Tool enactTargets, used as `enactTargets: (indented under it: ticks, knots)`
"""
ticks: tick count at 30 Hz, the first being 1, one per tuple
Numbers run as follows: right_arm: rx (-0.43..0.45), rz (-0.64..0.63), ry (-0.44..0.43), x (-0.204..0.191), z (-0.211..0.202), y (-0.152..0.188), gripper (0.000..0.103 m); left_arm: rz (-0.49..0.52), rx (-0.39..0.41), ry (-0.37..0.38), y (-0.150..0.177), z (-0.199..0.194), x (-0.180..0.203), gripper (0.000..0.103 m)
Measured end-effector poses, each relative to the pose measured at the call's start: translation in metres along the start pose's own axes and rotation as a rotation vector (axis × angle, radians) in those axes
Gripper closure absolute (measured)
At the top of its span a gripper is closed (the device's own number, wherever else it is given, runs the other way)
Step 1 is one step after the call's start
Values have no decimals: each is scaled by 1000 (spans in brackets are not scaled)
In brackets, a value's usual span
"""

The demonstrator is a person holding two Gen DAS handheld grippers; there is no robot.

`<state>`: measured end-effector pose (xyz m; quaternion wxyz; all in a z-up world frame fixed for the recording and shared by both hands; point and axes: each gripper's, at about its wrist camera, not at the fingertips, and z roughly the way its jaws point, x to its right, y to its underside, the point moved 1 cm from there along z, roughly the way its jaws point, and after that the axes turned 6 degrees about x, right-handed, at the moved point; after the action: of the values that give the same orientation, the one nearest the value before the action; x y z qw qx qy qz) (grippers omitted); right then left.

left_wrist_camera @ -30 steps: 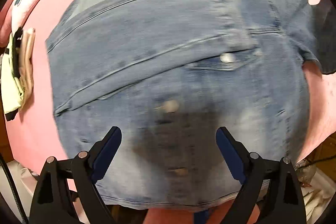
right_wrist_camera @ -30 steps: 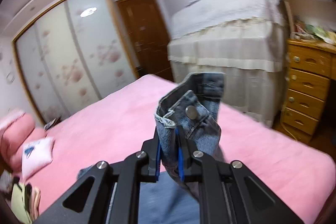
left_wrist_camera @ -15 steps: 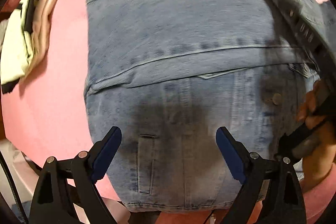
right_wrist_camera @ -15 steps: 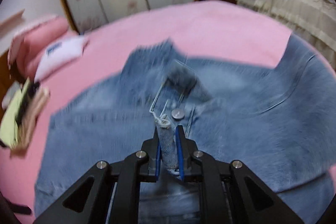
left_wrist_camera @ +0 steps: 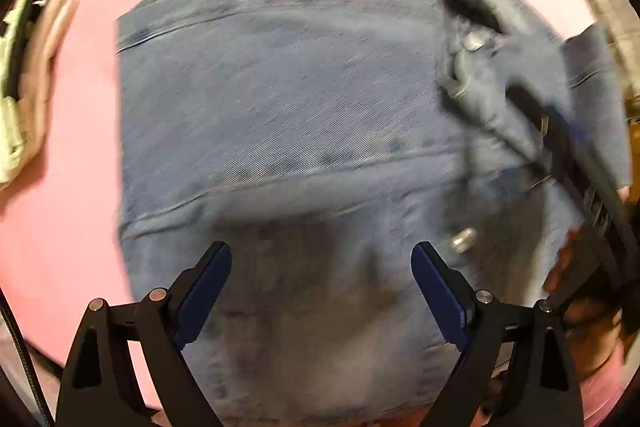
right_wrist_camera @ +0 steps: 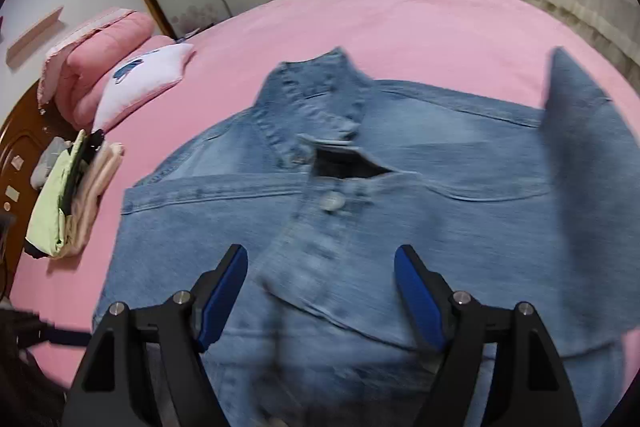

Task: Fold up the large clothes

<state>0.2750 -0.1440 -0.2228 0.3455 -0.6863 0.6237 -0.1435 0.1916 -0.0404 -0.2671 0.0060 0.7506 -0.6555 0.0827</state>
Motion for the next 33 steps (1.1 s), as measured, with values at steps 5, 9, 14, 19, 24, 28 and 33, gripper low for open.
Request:
enactTargets:
  ticks: [5, 9, 14, 19, 24, 28, 33]
  knots:
    - [-28, 49, 40, 40, -24, 14, 27, -159, 73, 243, -26, 14, 21, 13]
    - [-68, 53, 57, 72, -43, 31, 27, -321, 113, 319, -41, 38, 31, 15]
    - [-120, 36, 89, 105, -70, 47, 27, -367, 185, 195, -37, 54, 60, 17]
    - [-98, -25, 175, 139, -102, 47, 27, -323, 235, 50, -45, 66, 84, 22]
    - [-122, -62, 275, 178, -97, 46, 27, -201, 275, -92, -51, 70, 126, 55]
    - [-167, 5, 254, 206, -80, 42, 27, -187, 307, -143, -57, 71, 149, 82]
    - [-210, 16, 200, 210, -59, 38, 27, -194, 425, -134, -61, 34, 163, 91]
